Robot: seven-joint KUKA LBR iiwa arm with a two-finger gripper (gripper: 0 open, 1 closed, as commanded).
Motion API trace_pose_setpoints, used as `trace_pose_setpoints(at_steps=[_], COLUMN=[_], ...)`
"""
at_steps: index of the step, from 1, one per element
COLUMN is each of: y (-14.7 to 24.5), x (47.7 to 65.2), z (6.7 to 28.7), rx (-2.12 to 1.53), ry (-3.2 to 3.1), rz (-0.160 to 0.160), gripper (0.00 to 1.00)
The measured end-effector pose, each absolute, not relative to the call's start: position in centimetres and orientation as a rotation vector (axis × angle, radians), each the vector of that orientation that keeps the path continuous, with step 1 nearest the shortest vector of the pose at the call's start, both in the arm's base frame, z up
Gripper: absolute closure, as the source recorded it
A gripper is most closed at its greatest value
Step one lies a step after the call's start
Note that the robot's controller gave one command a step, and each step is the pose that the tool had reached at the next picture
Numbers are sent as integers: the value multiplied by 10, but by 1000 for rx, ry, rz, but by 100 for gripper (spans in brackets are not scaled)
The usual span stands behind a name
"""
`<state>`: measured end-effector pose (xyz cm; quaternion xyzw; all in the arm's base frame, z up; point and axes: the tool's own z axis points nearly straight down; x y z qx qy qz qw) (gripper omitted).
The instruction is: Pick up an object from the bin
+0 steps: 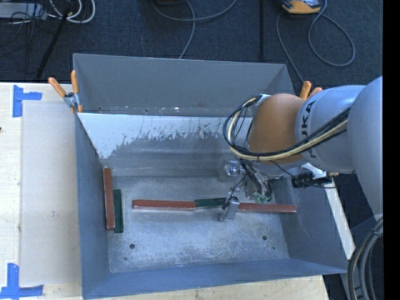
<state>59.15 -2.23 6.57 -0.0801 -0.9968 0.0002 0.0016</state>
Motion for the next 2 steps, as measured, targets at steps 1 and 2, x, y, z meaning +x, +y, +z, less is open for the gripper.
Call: trace_pose_setpoints(at_steps=[1,2], y=[-22,-11], x=[593,595], z=[70,212], rx=[-248,-294], ry=[-3132,-3137], rz=[-1,-1], gripper=[100,100])
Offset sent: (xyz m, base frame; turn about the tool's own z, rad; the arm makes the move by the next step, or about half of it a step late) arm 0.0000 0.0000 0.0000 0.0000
